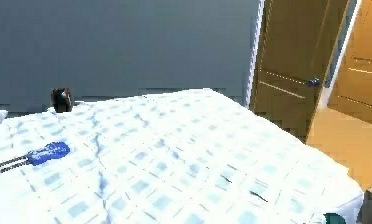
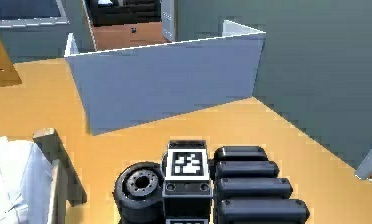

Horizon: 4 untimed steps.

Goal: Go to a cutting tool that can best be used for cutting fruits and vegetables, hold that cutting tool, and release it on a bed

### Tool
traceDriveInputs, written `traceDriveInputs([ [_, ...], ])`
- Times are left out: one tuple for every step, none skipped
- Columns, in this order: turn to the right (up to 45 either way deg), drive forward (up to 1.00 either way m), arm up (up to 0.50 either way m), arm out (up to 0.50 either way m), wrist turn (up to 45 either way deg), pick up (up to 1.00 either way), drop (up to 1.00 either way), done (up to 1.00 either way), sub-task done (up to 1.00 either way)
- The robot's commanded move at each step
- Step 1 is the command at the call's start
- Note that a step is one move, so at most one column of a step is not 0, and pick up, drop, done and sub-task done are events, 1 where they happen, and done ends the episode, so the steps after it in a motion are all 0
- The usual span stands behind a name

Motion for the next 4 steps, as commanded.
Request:
traceDriveInputs([
  [-39.0, 0.00, 0.00, 0.00, 0.0, 0.00, 0.00, 0.00, 0.00],
  [36.0, 0.00, 0.00, 0.00, 0.0, 0.00, 0.00, 0.00, 0.00],
  [-45.0, 0.00, 0.00, 0.00, 0.0, 0.00, 0.00, 0.00, 0.00],
  [-42.0, 0.00, 0.00, 0.00, 0.0, 0.00, 0.00, 0.00, 0.00],
])
